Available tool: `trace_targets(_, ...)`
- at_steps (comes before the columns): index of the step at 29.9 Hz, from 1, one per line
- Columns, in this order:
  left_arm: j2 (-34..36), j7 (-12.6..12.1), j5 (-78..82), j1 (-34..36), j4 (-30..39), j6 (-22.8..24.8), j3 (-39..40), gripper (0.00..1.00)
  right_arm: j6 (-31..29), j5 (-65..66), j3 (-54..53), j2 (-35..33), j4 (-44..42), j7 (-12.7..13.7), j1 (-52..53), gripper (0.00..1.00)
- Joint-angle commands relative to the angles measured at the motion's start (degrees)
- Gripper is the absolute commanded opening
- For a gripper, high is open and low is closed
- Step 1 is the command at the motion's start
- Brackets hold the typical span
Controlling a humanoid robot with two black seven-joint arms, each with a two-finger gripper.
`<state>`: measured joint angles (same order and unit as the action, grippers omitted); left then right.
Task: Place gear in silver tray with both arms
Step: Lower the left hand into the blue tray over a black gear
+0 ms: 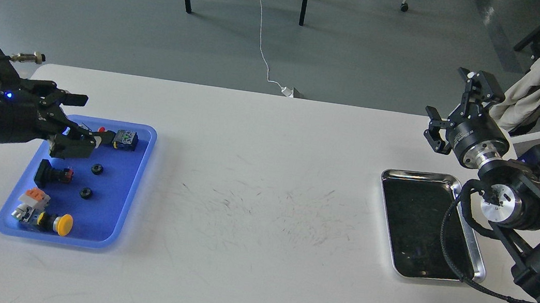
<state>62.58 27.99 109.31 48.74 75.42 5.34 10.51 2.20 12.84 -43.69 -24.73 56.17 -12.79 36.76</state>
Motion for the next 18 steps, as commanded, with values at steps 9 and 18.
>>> trace_targets(9,-7.55,0.01,-0.41,-2.68,-4.58,-1.56,0.04,0.95,0.18,0.43,0.44,-0.76,0.08,0.05,0.06,0.99)
trace_targets(18,-9.23,0.01,-0.33,-6.64,-7.74,-5.25,-0.05,0.93,0.18,0.34,0.53,-2.69,0.34,0.14,0.15,0.99)
